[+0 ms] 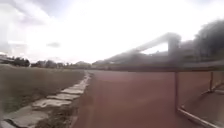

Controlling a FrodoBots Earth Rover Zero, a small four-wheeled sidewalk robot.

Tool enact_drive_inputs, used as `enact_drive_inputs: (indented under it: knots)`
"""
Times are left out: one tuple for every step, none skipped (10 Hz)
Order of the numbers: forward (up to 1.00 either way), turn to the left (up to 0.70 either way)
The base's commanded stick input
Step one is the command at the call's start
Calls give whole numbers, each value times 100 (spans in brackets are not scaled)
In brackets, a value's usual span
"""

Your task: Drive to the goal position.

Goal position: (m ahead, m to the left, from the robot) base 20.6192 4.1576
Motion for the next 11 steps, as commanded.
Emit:
enact_drive_inputs:
  knots:
    - [70, 0]
    - [70, 0]
    - [70, 0]
    - [70, 0]
    - [70, 0]
    - [70, 0]
    - [70, 0]
    - [70, 0]
    - [70, 0]
    - [70, 0]
    - [70, 0]
